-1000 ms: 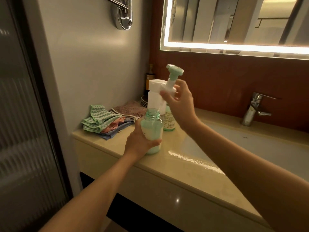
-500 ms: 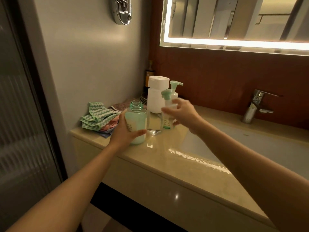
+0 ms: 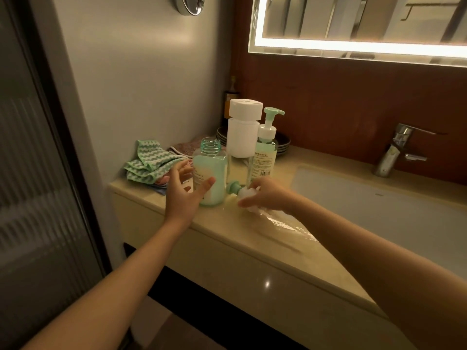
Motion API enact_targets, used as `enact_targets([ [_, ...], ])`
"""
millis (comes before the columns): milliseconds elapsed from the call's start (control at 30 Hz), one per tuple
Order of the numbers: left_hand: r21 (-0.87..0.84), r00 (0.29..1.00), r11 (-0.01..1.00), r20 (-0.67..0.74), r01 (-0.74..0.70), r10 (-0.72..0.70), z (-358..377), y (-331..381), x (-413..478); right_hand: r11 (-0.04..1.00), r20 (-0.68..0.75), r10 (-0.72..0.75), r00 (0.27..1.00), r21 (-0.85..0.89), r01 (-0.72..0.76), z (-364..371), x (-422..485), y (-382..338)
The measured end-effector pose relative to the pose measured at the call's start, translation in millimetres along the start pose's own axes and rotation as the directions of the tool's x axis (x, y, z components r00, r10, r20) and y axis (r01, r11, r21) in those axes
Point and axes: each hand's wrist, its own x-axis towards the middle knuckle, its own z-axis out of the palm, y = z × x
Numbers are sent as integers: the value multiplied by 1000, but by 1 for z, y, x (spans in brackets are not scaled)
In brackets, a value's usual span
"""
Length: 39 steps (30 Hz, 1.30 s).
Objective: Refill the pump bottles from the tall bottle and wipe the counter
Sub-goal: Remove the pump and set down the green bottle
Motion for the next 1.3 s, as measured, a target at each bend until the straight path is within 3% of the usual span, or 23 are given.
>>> enact_targets([
  [100,-5,997,999,-63,-36,35,-1,-2,-3,994,-81,5,997,-108,-14,10,2,1],
  [267,78,985,995,-156,-66,78,-2,3,-10,992,-64,-22,998,-123,14,12,0,-2],
  [533,94,980,984,-118,-149,160,8,21,-25,992,-75,-40,996,-125,31,0,-10,6],
  [767,120,972,964,16,-236,236,35,45,-35,1000,-262,16,965,-11,-20,-27,-16,23],
  [967,104,973,968,55,-228,223,64,63,-27,959,-409,126,904,282,-6,-47,-4,34],
  [1133,113,992,986,-15,-123,125,87,63,-17,906,-510,125,851,408,111,-64,13,35],
  [1300,86,1000,996,-17,-21,22,104,62,-9,873,-466,139,874,474,114,-73,43,29],
])
